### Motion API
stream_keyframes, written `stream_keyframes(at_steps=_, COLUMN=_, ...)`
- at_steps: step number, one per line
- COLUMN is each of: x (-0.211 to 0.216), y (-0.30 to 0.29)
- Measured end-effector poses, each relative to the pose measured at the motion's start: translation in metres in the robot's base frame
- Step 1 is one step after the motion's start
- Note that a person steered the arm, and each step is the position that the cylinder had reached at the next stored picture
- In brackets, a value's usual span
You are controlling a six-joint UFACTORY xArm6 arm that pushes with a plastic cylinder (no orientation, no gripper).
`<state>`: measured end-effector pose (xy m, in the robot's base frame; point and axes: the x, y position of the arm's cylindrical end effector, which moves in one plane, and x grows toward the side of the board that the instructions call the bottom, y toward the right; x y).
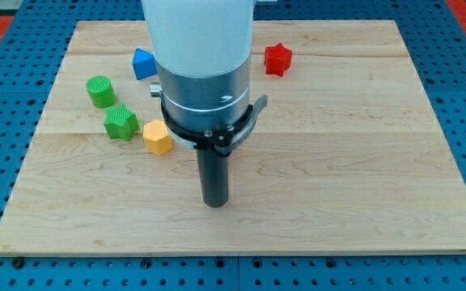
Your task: Move your arm to the right side of the board
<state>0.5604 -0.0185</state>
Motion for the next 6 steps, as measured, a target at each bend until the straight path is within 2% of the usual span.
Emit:
stream_keyframes(at_steps=1, x=0.021, y=0.102)
stream_keyframes(at_steps=2, x=0.014, y=0.221)
stream_keyframes(at_steps=3, x=-0.030, y=0.304)
stream_keyframes(at_steps=4, x=-0.071, y=0.316)
stream_keyframes(at_steps=6, x=-0.108, y=0.320)
